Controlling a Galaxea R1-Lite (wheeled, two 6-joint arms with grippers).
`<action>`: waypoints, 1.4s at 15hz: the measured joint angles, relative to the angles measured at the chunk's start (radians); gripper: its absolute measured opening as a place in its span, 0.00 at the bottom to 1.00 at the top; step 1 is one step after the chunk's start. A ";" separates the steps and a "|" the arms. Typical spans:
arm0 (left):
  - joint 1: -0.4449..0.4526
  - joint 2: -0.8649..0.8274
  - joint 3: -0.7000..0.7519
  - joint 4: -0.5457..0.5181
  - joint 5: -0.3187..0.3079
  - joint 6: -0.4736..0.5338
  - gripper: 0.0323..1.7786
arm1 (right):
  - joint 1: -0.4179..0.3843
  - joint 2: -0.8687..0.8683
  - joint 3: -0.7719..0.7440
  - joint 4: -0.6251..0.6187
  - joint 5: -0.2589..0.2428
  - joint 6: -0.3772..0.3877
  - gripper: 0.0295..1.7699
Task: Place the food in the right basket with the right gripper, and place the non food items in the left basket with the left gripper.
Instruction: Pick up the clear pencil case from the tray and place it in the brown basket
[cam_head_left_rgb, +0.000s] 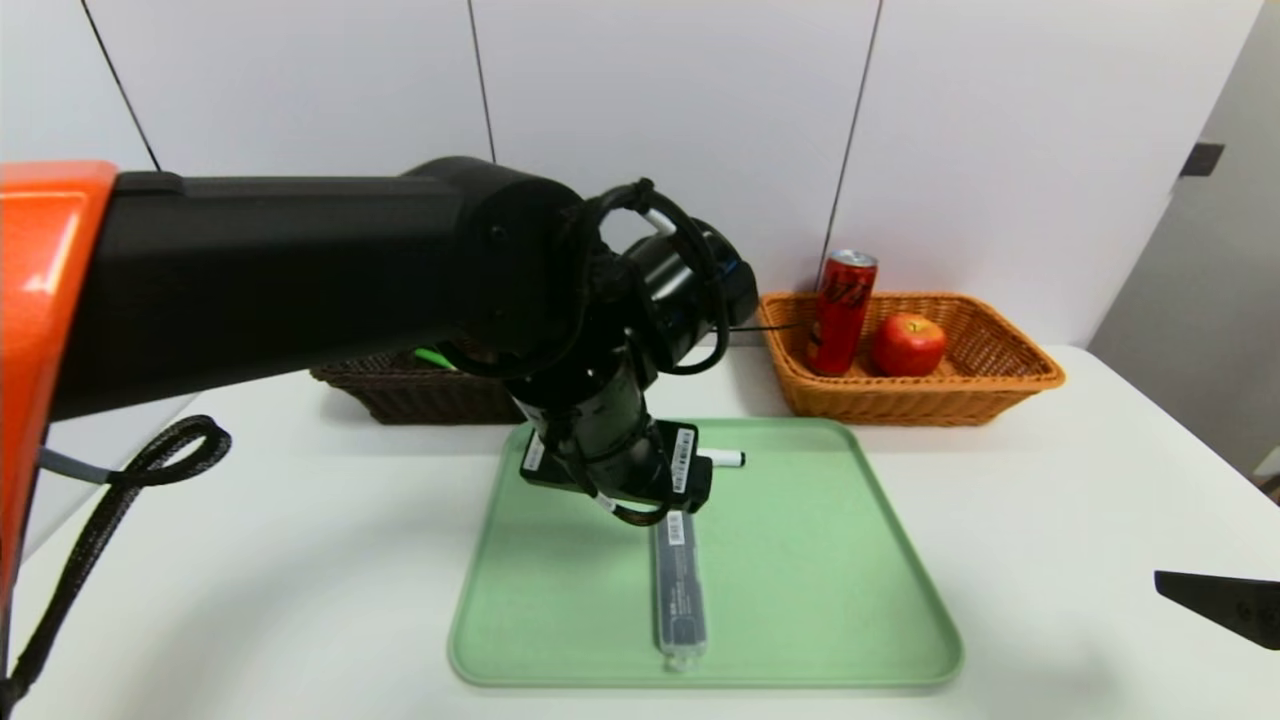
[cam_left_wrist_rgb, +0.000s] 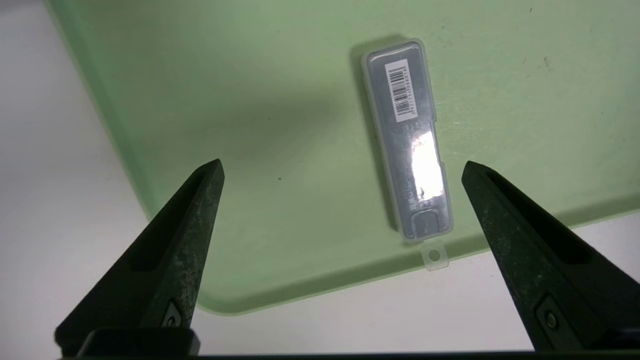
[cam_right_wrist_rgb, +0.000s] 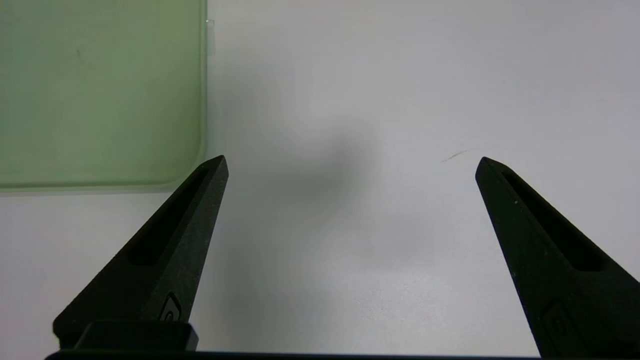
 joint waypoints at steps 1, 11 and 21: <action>-0.010 0.017 -0.002 -0.002 0.014 -0.039 0.95 | 0.000 0.000 0.005 0.000 0.000 0.001 0.97; -0.056 0.100 -0.005 -0.018 0.025 -0.193 0.95 | 0.000 0.000 0.027 -0.001 0.000 0.001 0.97; -0.075 0.130 -0.005 -0.015 -0.043 -0.220 0.95 | -0.001 -0.001 0.034 0.000 -0.002 0.001 0.97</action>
